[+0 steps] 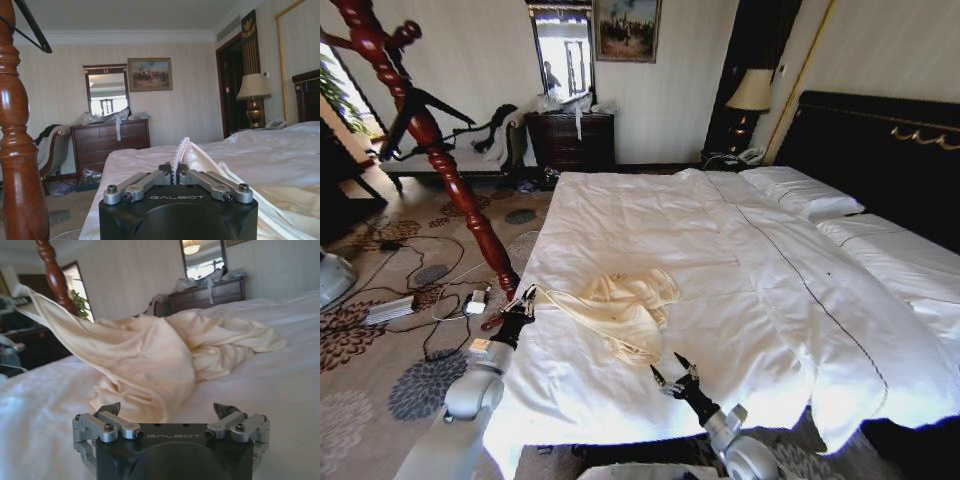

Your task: Pick up the clothes from the bed and hang them on the clothes hanger.

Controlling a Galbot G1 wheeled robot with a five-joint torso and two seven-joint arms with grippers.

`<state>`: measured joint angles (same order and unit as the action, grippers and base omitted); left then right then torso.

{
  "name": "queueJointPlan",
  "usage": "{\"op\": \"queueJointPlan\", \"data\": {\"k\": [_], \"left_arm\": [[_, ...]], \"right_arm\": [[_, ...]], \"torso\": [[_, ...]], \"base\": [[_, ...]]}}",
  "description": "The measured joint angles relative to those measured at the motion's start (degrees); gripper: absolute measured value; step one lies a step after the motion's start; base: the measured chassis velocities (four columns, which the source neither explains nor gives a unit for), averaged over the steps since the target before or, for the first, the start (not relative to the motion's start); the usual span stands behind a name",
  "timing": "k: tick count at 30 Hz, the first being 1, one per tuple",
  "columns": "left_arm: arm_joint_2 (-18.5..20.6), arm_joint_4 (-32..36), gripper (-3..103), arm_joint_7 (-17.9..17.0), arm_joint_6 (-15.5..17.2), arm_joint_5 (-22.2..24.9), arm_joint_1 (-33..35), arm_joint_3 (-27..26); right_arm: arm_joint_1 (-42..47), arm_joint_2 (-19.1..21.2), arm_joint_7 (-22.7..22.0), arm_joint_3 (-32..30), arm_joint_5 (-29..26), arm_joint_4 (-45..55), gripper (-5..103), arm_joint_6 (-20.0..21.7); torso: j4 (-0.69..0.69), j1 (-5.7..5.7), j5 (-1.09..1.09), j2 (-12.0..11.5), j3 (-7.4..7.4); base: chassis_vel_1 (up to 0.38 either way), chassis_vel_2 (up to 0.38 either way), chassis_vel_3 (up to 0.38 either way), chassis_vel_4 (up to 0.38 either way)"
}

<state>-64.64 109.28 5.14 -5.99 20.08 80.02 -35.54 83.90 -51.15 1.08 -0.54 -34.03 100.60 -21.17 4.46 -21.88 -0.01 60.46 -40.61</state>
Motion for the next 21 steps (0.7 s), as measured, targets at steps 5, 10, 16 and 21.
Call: {"op": "queueJointPlan", "data": {"k": [5, 10, 16, 21], "left_arm": [[0.83, 0.66, 2, -0.04, 0.07, 0.12, 0.32, -0.04], [0.76, 1.04, 2, -0.17, 0.15, 0.11, 0.5, -0.13], [0.34, 1.21, 2, -0.36, 0.25, -0.06, 0.65, -0.12], [0.33, 1.44, 2, -0.86, 0.36, -0.02, 0.66, -0.44]], "right_arm": [[-1.37, -0.79, -4.5, 0.6, 1.05, -0.85, 100, 2.14], [-1.99, -1.06, -5.66, 0.88, 0.79, -0.96, 96, 2.72], [-2.32, -1.76, -6.27, 0.92, 1.21, -1.1, 75, 3.27], [-2.92, -2.76, -6.08, 1.26, 3.5, -2.02, 53, 3.38]], "torso": [[0.0, 0.0, 0.01, 0.0, 0.0], [0.0, 0.0, 0.01, 0.0, 0.0], [0.0, 0.0, 0.01, 0.0, 0.0], [0.0, 0.0, 0.01, 0.0, 0.0]], "base": [[0.0, 0.0, 0.0, 0.0], [0.0, 0.0, 0.0, 0.0], [0.0, 0.0, 0.0, 0.0], [0.0, 0.0, 0.0, 0.0]]}}
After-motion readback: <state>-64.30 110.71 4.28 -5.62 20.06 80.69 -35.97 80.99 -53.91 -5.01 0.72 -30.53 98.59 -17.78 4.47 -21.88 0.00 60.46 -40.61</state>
